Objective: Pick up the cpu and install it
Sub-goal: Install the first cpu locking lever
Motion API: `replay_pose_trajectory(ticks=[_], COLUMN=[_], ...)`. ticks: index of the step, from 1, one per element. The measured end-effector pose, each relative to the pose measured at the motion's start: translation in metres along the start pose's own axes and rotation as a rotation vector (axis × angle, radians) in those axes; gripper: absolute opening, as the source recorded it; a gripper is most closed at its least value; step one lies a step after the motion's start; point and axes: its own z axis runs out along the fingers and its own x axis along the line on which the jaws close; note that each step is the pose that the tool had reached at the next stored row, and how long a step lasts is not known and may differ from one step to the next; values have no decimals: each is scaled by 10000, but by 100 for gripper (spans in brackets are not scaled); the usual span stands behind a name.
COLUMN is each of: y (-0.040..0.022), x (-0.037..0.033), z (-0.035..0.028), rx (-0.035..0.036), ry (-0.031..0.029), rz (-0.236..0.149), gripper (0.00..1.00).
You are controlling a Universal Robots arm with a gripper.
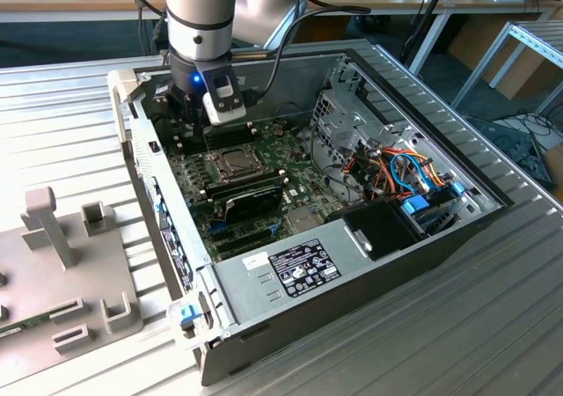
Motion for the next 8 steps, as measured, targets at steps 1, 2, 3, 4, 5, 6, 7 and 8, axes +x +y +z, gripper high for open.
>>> replay_pose_trajectory(ticks=[1,2,3,4,5,6,7,8], y=[-1,-2,-7,-13,-15,-16,-18,-20], x=[2,4,14,24,28,33,36,39], z=[0,2,5,8,8,9,9,9], rx=[0,-1,-1,-9,-18,-26,-32,-46], ry=[0,0,0,6,10,11,14,22], rz=[0,-1,1,1,1,1,2,1], gripper=[11,11,11,11,11,11,11,11])
